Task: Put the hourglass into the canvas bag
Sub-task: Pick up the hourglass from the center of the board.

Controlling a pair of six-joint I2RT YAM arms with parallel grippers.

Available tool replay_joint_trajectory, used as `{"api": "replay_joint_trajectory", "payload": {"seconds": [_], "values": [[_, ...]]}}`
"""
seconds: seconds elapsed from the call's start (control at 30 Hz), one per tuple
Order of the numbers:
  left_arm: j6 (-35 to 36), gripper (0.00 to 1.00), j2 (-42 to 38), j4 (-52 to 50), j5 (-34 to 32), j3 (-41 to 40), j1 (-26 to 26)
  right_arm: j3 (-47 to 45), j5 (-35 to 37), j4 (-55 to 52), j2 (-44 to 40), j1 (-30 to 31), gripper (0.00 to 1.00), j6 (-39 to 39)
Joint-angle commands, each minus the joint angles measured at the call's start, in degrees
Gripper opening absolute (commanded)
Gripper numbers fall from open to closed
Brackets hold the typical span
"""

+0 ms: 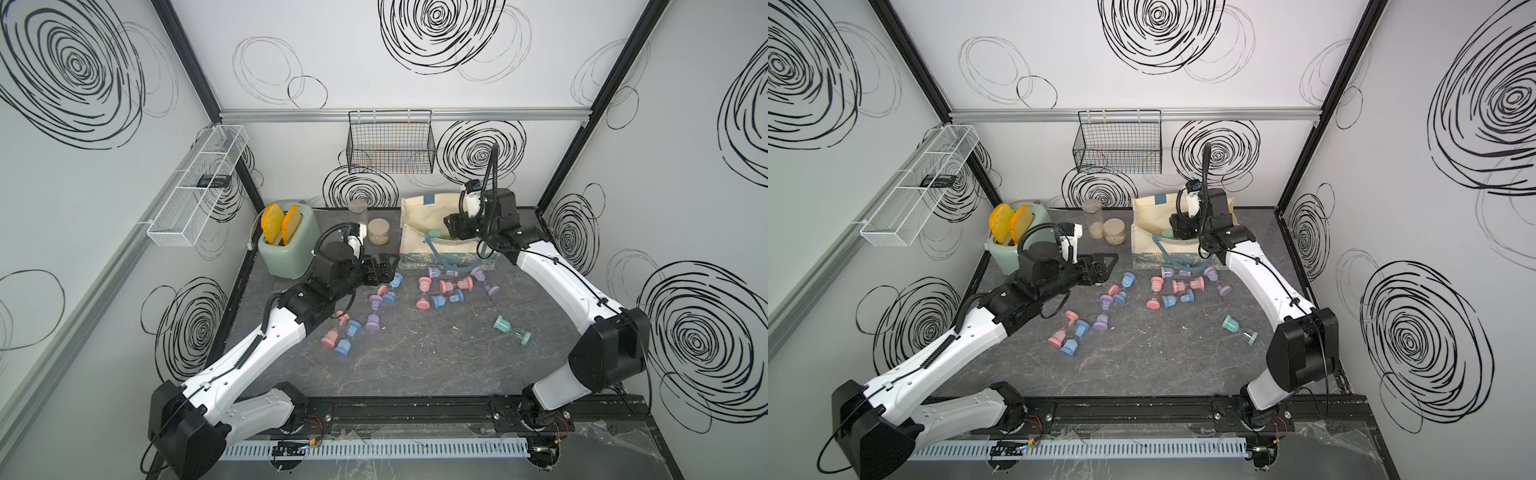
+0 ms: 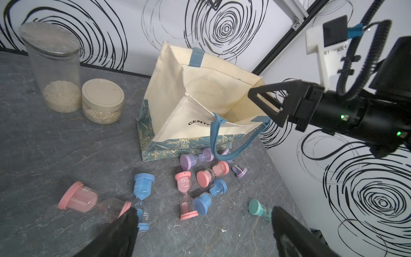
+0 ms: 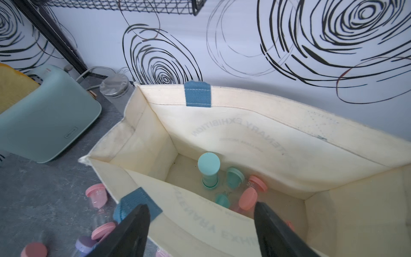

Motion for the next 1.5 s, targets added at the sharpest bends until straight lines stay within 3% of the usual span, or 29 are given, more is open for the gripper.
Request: {"api": "replay_joint_trajectory", "payload": {"seconds": [0.0,0.37,0.77,1.17,1.47], "values": [[1.4,0.96,-3.3,-2.3,-1.6,-1.5,1.1,-2.0,0.1,0.1,-3.2,2.2,0.79,1.9],[2.9,0.96,-13.7,-11.8,-4.9,-6.0,5.2,-16.1,3.8,3.9,-11.9,16.8,0.84,7.9],[1.7,0.96,-18.7,-17.0,-4.3,-8.9,5.5,-29.1,8.1,14.2,-8.9,29.5,0.86,19.0],[-0.9,0.96,-21.5,-17.7,-5.0,-12.9,5.6,-25.0,11.3,17.7,6.0,38.2,0.86,28.1],[-1.3,0.96,-23.5,-19.1,-6.7,-14.0,5.7,-20.7,12.4,19.0,14.0,39.6,0.87,28.8]]}}
